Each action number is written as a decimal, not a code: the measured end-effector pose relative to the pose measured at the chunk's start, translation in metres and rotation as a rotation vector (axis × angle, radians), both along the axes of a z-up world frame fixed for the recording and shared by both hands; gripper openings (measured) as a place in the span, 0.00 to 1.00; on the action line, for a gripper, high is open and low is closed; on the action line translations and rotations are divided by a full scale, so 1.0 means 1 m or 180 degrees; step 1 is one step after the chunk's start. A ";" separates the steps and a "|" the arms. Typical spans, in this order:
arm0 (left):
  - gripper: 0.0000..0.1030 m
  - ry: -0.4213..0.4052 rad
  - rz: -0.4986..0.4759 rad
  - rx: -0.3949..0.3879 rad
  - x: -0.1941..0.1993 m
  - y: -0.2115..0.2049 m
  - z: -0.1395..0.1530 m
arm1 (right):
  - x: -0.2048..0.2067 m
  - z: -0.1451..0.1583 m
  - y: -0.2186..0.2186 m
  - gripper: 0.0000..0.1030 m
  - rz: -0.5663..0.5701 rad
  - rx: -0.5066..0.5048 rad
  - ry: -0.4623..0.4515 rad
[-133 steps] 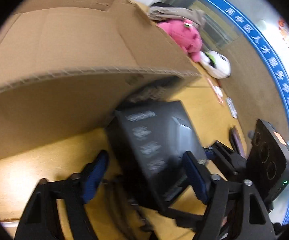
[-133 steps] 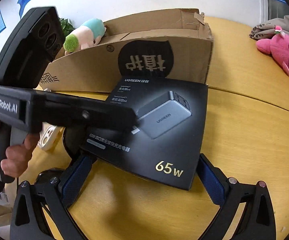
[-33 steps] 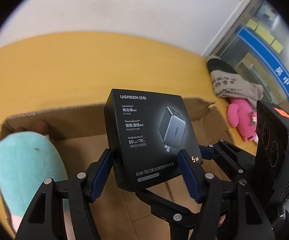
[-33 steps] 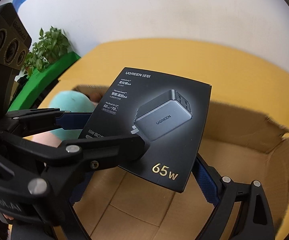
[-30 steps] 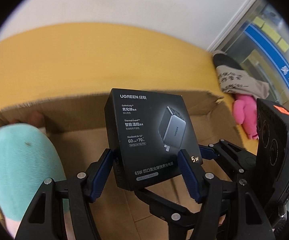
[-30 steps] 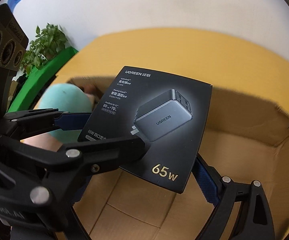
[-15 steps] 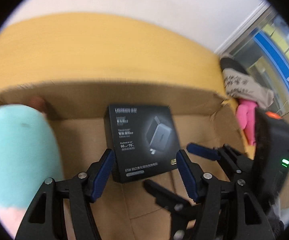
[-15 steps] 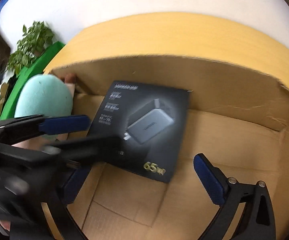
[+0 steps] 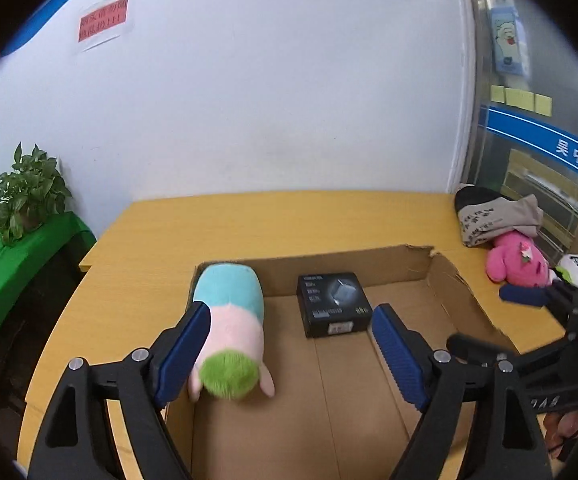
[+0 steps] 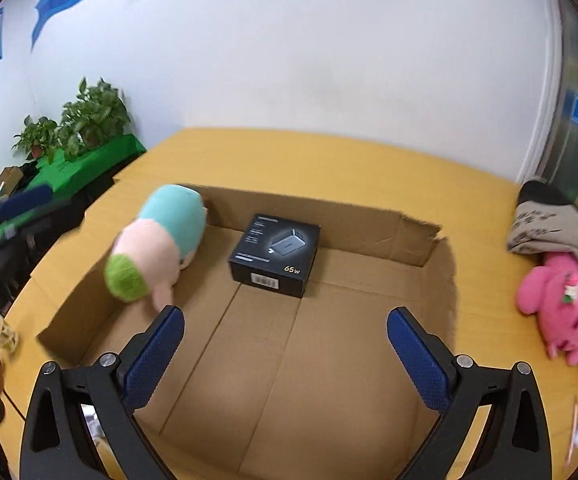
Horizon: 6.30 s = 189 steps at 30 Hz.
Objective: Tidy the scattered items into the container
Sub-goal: 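Move both grippers back out of the box toward the black sunglasses, then close the right gripper on the sunglasses lens while the left gripper grips the frame, then lift the sunglasses with both grippers and carry them over the cardboard box, then lower the sunglasses into the box and open both grippers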
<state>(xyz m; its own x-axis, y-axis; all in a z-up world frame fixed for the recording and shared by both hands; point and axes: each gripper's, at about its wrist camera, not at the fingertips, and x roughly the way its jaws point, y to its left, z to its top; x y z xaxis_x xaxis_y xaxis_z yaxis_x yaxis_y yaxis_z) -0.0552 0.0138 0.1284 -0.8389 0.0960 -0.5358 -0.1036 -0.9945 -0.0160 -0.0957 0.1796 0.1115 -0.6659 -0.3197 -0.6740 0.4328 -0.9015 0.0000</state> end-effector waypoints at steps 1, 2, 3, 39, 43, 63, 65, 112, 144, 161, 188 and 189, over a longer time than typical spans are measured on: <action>0.80 -0.0006 -0.0037 0.0009 0.009 0.000 -0.001 | 0.015 0.005 0.000 1.00 0.0013 -0.0011 0.0069; 0.74 -0.0031 -0.0132 0.0060 0.022 -0.001 -0.004 | 0.024 0.008 0.000 1.00 0.0032 -0.0012 0.0121; 0.40 -0.0081 -0.0224 0.0119 0.028 0.001 -0.006 | 0.035 0.010 -0.001 0.99 0.0040 0.0002 0.0193; 0.80 -0.1169 -0.0465 0.0738 0.110 0.054 -0.104 | 0.212 -0.129 0.030 1.00 0.0160 0.0456 -0.0768; 0.80 -0.1375 -0.0617 0.0789 0.111 0.069 -0.119 | 0.224 -0.153 0.033 0.97 0.0137 0.0710 -0.0864; 0.74 -0.2164 -0.1022 0.0909 0.098 0.139 -0.181 | 0.247 -0.172 0.067 0.28 0.0003 0.0410 -0.0780; 0.67 -0.2239 -0.1027 0.0987 0.095 0.143 -0.188 | 0.249 -0.171 0.062 0.27 0.0029 0.0418 -0.0758; 0.34 -0.0941 -0.1266 0.0514 -0.015 0.149 0.005 | 0.145 -0.010 0.028 0.24 -0.0035 0.0015 0.0379; 0.34 -0.1507 -0.1141 0.0465 -0.260 0.141 -0.040 | -0.109 -0.001 0.004 0.24 -0.0072 -0.0312 -0.0341; 0.33 -0.2150 -0.1206 0.0265 -0.286 0.175 -0.169 | -0.156 -0.121 0.018 0.25 -0.0334 -0.0145 -0.1325; 0.77 -0.0317 -0.0480 0.0193 -0.076 0.061 -0.002 | 0.011 0.002 0.017 1.00 -0.0445 0.0187 0.0012; 0.77 -0.0243 -0.0423 0.0197 -0.057 0.054 0.001 | 0.026 0.006 0.015 1.00 -0.0434 0.0184 0.0073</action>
